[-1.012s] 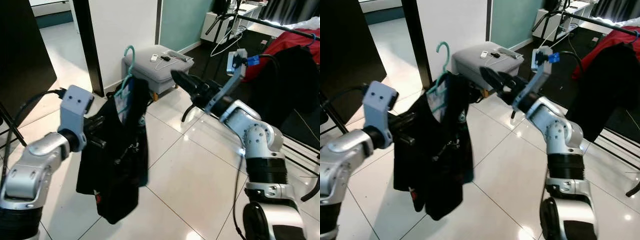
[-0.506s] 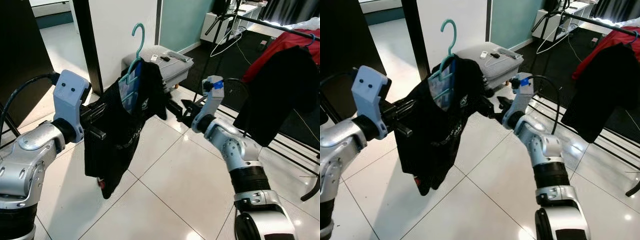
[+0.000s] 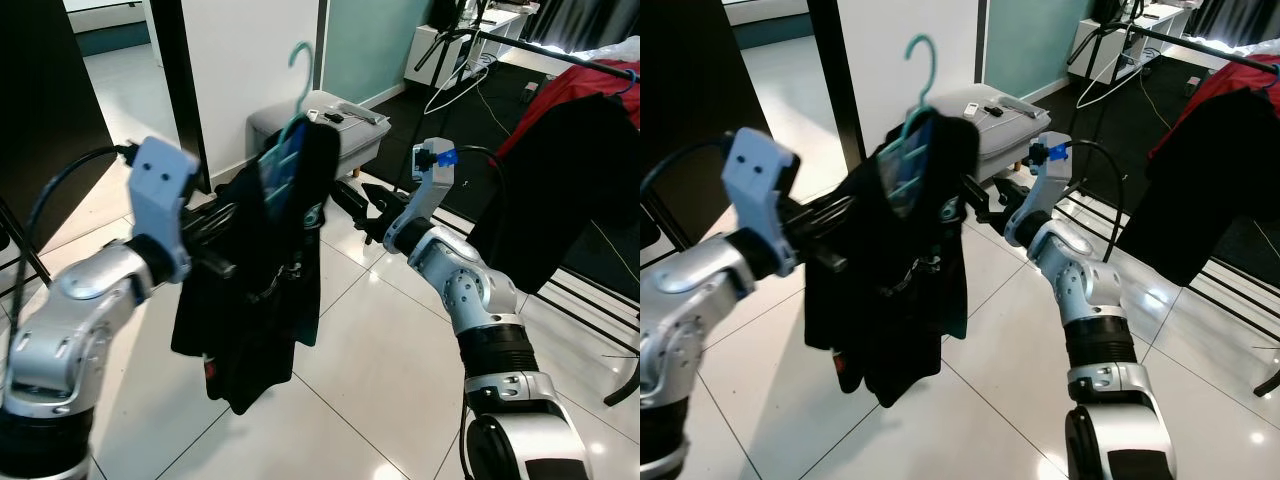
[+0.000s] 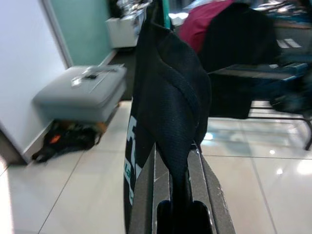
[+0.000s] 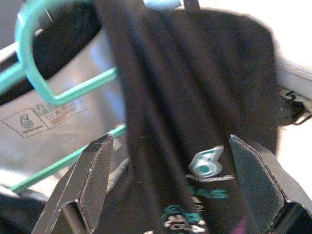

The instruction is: Hang hanger

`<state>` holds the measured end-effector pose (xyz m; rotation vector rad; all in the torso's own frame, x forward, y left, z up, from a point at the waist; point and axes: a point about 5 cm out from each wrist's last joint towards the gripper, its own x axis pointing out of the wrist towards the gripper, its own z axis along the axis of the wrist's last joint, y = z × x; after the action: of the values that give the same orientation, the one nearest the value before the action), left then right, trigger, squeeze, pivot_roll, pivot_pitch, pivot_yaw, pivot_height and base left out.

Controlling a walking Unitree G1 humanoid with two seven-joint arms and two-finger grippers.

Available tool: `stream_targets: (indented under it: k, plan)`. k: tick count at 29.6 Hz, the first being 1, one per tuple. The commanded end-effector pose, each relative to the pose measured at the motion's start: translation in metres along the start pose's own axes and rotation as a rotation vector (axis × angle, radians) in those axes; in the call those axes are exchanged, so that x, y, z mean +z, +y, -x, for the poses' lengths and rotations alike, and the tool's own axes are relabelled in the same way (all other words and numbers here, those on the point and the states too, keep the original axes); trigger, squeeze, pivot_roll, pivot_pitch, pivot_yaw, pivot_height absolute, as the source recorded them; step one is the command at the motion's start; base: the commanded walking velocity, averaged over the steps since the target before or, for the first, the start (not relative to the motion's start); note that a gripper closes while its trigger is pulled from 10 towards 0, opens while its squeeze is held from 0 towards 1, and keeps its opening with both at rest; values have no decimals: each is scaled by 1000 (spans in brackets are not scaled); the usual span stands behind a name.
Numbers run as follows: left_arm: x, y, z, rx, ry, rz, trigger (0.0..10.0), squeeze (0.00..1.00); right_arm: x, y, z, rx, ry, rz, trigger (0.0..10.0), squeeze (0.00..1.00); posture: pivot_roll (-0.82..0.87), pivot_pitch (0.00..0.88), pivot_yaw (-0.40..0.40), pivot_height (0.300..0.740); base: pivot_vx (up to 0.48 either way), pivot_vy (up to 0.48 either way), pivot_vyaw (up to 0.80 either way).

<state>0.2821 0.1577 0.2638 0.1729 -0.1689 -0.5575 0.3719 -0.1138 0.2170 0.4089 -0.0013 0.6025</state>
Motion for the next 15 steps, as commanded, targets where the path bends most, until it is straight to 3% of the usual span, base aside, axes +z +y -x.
stream_targets:
  k: [1,10,11,13,14,15]
  plan:
    - [9,-12,-3,-66,-42,3,0,0,-4,0,1,7,4,-5,10000,0,34,47,-94,740,0,0,0]
    - [9,-20,-4,-106,-37,7,0,0,1,1,-1,7,-19,-9,10000,0,34,45,-93,740,0,0,0]
    - [9,-21,-5,-108,-37,7,4471,0,1,0,-1,0,-22,-7,10000,0,34,45,-93,740,0,0,0]
    - [9,-21,-5,-109,-36,6,4471,0,2,0,-1,-6,-24,-5,10000,0,34,45,-93,740,0,0,0]
    - [10,-21,-5,-108,-35,6,7333,0,2,-3,0,-27,-25,3,10000,0,33,49,-92,740,0,0,0]
    - [10,-21,-5,-108,-33,5,7333,0,2,-4,0,-42,-26,9,10000,0,33,49,-92,740,0,0,0]
